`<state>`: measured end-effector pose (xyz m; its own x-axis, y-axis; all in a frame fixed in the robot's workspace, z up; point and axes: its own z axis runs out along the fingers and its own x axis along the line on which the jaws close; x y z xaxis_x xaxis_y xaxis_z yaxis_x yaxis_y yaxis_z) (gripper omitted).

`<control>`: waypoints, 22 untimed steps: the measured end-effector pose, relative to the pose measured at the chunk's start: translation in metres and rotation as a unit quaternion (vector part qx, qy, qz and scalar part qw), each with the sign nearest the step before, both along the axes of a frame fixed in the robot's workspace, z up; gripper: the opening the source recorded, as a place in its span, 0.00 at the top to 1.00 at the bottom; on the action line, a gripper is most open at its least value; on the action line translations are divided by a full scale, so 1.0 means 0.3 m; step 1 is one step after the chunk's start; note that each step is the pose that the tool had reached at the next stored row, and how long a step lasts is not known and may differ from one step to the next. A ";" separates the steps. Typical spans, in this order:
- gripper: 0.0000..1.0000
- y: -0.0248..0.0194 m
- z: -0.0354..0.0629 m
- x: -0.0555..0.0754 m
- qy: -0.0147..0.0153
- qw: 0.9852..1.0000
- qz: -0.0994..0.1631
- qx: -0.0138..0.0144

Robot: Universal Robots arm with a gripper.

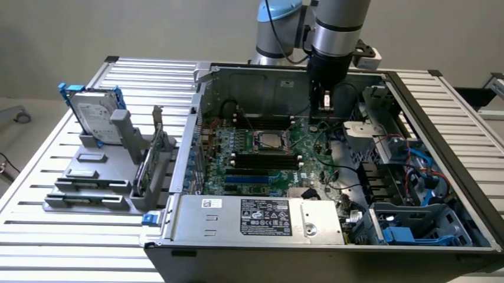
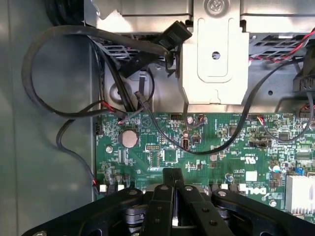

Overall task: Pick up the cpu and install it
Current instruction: 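Close the cpu cover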

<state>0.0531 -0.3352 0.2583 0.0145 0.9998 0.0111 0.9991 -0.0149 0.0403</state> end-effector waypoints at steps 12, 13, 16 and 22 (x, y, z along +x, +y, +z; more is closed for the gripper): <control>0.89 0.001 -0.041 -0.002 0.018 1.000 0.000 0.002; 0.89 0.000 -0.041 -0.004 0.024 1.000 0.000 0.002; 0.89 0.001 -0.041 -0.016 0.042 0.999 0.000 0.002; 0.89 0.001 -0.040 -0.047 0.067 0.998 0.000 0.002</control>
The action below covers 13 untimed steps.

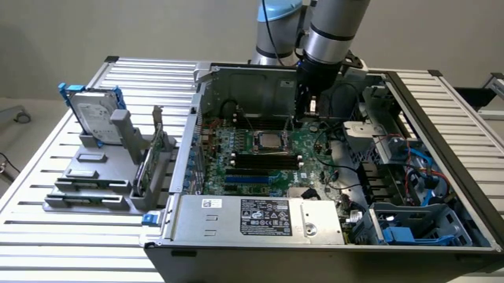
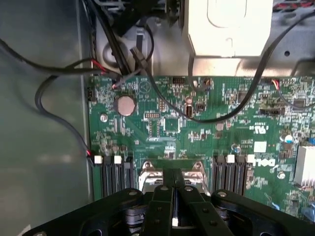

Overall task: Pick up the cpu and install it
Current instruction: 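Close the cpu cover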

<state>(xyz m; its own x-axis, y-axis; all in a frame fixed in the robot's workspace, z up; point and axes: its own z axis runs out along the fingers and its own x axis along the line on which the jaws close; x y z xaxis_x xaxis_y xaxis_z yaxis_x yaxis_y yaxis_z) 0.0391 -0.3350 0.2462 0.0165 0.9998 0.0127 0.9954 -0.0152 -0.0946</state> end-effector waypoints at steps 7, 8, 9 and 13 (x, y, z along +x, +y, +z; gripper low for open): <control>0.89 0.000 0.000 -0.027 0.026 1.000 -0.001 0.000; 0.89 0.000 0.000 -0.030 0.029 1.000 -0.001 0.000; 0.89 0.000 0.000 -0.033 0.033 0.999 -0.001 0.000; 0.89 0.000 -0.001 -0.051 0.050 0.999 -0.001 0.000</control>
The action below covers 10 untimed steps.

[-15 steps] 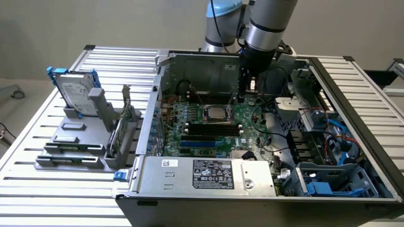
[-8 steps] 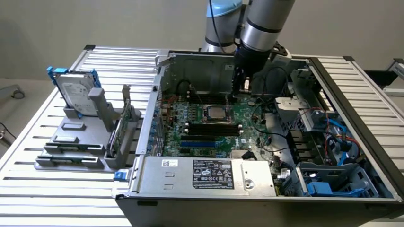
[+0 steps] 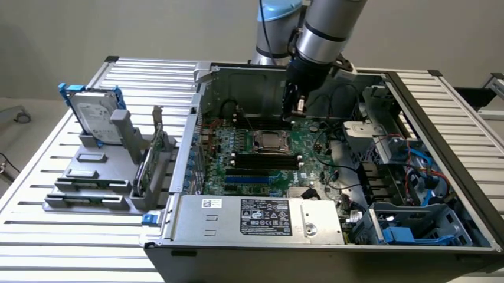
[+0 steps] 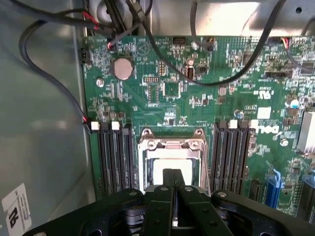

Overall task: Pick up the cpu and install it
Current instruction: 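Close the cpu cover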

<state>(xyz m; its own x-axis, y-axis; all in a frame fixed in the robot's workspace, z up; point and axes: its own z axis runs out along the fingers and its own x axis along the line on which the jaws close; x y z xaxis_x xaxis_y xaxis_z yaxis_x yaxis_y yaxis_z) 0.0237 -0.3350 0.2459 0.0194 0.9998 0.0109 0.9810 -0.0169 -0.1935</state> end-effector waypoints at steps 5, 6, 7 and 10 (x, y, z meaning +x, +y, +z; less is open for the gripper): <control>0.89 0.000 -0.007 -0.046 0.014 1.000 0.000 0.000; 0.89 0.000 -0.008 -0.056 0.017 1.000 0.000 0.000; 0.89 0.000 -0.009 -0.066 0.020 1.000 0.000 0.000; 0.89 0.000 -0.013 -0.094 0.029 1.000 0.000 0.000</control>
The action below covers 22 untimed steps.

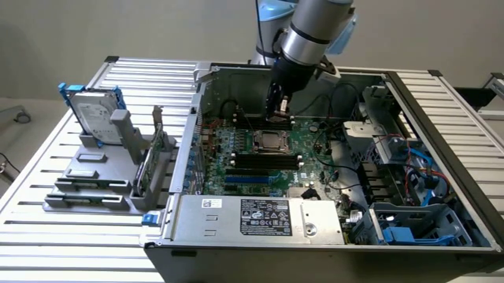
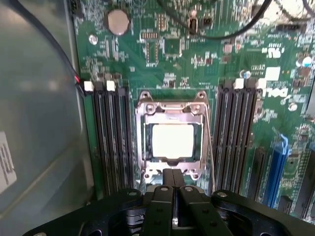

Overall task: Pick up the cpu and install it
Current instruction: 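Close the cpu cover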

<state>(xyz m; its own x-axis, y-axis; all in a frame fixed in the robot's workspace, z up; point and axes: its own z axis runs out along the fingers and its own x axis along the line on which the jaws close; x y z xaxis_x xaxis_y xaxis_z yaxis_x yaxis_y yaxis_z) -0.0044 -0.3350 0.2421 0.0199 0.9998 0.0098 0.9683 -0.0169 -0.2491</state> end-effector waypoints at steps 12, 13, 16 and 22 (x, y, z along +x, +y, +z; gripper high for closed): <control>0.89 0.000 -0.058 -0.022 0.010 1.000 0.000 0.000; 0.89 0.000 -0.063 -0.024 0.011 1.000 0.000 0.000; 0.89 0.000 -0.078 -0.028 0.013 1.000 0.000 0.000; 0.89 0.000 -0.110 -0.034 0.015 1.000 0.000 0.000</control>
<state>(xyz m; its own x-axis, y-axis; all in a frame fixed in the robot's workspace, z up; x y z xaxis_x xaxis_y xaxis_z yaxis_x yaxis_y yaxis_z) -0.0146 -0.3350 0.2093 0.0203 0.9998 0.0093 0.9602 -0.0169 -0.2787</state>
